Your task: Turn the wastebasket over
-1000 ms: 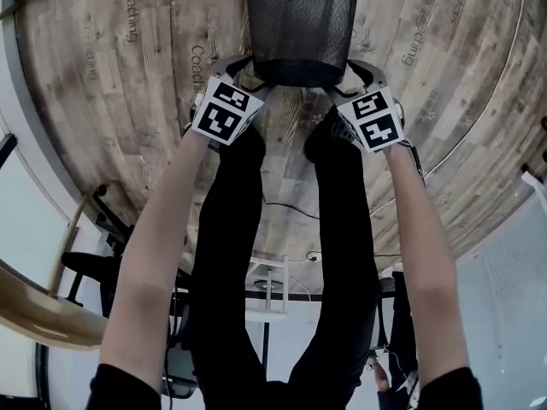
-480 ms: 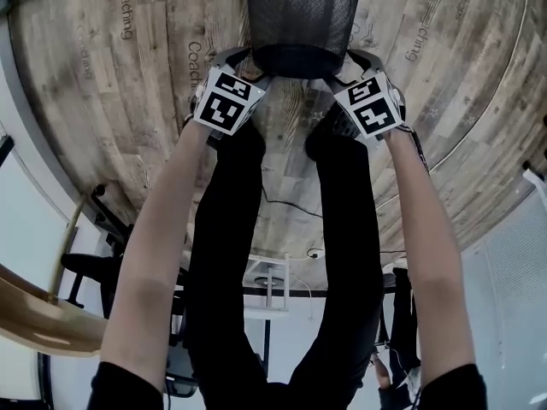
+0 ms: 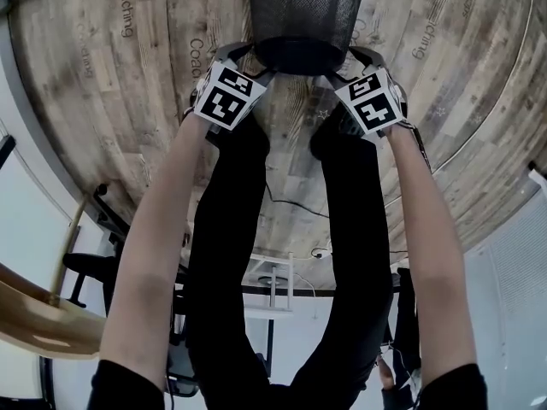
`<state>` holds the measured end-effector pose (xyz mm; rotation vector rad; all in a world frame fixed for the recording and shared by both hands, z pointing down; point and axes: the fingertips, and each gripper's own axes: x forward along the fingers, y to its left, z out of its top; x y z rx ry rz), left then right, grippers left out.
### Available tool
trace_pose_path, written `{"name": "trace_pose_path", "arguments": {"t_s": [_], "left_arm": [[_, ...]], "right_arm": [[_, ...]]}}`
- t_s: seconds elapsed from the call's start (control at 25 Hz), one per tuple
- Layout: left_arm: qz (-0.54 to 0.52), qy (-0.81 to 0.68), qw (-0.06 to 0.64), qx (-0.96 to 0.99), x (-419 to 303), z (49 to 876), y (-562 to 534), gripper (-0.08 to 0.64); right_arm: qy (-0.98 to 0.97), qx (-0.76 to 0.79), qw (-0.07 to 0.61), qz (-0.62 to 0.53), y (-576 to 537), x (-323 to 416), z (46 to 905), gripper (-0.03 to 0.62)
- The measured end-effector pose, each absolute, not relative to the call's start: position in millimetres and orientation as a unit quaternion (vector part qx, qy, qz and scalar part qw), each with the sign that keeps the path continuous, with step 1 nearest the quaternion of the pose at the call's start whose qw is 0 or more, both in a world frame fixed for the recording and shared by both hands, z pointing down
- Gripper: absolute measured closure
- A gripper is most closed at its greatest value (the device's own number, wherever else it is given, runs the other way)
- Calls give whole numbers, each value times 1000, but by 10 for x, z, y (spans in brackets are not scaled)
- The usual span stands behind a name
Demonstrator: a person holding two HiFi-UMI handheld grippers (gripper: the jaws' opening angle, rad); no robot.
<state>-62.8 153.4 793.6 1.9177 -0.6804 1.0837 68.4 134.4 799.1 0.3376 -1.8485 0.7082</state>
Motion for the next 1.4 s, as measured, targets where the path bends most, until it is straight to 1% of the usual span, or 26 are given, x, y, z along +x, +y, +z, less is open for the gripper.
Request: {"name": "trace_pose_path", "arguments": {"t_s": [0.16,0.24,0.44,0.52,0.68,0.84,1.04,1.24,1.4], "left_arm": [[432,-255,401,766,-644,7920,1546,282],[436,-258,402,762,-693,7886,1526,282],[432,-284,433,738,-852,7620,1470,281],[413,-306,453,728,-898,7454,1357,278],[340,-363,502,708,-847,7065,972,235],[285,-423,518,686,-623,6845,544,209],[290,-457,523,659,-268,7025,284,202],[319,-455,540,632,-71,7335,314,204],[305,-447,550,637,43,7377,328,201]], "right_arm": [[-776,133,526,322,1345,720,7996,288],[-772,132,532,323,1321,771,7947,288],[-768,126,541,319,1248,865,7648,288],[-768,126,543,315,1176,910,7500,288],[-768,135,541,314,983,988,7253,288],[-770,146,534,318,772,1025,7086,288],[-774,144,529,316,659,1110,7015,288],[-776,117,546,295,638,1379,7093,288],[-770,128,546,305,574,1571,7161,288]]}}
